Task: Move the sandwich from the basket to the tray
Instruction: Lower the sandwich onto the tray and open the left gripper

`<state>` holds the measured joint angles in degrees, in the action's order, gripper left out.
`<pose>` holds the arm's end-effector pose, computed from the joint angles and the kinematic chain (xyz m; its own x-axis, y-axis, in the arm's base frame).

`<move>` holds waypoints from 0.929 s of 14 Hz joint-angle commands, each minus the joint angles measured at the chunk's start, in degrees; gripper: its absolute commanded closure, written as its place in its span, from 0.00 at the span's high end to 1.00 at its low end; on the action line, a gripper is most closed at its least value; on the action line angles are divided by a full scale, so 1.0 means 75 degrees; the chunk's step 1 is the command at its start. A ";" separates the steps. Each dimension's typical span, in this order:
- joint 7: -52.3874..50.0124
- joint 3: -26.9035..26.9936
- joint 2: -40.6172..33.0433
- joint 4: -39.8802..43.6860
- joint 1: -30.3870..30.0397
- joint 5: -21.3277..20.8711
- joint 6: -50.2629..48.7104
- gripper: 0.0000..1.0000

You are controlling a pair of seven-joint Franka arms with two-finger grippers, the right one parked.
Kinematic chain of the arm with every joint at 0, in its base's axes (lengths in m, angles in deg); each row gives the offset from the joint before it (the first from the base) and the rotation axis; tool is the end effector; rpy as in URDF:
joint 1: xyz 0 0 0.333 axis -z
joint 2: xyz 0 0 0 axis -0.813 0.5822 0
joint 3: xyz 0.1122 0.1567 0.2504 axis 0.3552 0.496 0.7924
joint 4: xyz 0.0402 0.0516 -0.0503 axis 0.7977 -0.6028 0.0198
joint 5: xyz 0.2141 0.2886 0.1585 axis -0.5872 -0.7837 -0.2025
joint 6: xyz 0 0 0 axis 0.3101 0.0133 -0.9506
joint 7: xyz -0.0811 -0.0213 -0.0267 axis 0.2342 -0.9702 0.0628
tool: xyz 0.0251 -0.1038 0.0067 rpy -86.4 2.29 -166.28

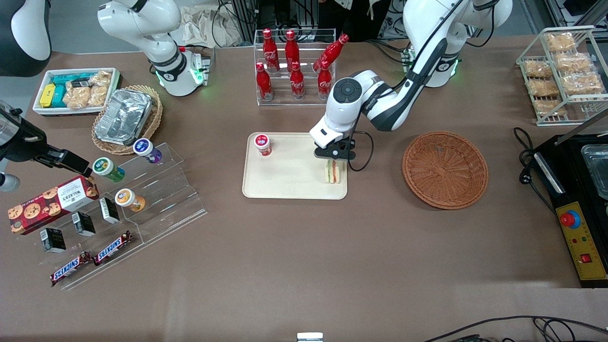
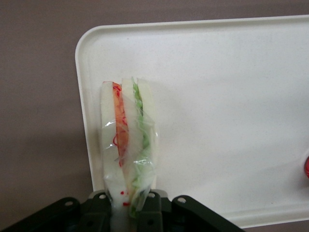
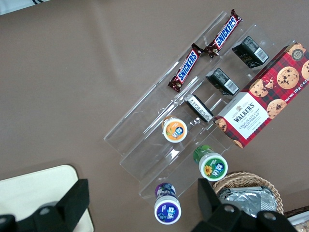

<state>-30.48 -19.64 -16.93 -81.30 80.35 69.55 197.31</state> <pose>0.3938 -0.4272 0.2548 0.9941 -0.1073 0.0167 -0.1083 -0.9907 0.0823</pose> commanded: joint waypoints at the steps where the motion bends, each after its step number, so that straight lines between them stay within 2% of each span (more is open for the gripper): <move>1: -0.0066 0.0194 -0.0013 -0.0030 0.0136 -0.0131 0.0156 0.72; 2: -0.0054 0.0241 -0.0025 -0.0041 0.0148 -0.0132 0.0156 0.77; 4: -0.0042 0.0277 -0.0095 -0.0041 0.0148 -0.0132 0.0121 0.98; 7: -0.0066 0.0277 -0.0282 -0.0041 0.0125 -0.0132 -0.0007 0.99; 11: -0.0007 0.0288 -0.0948 0.0263 0.0008 -0.0120 -0.1493 0.99; 13: 0.0040 0.0289 -0.1522 0.0321 -0.0377 -0.0120 -0.1928 0.99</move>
<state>-30.40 -17.60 -22.92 -78.61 79.79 69.46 186.78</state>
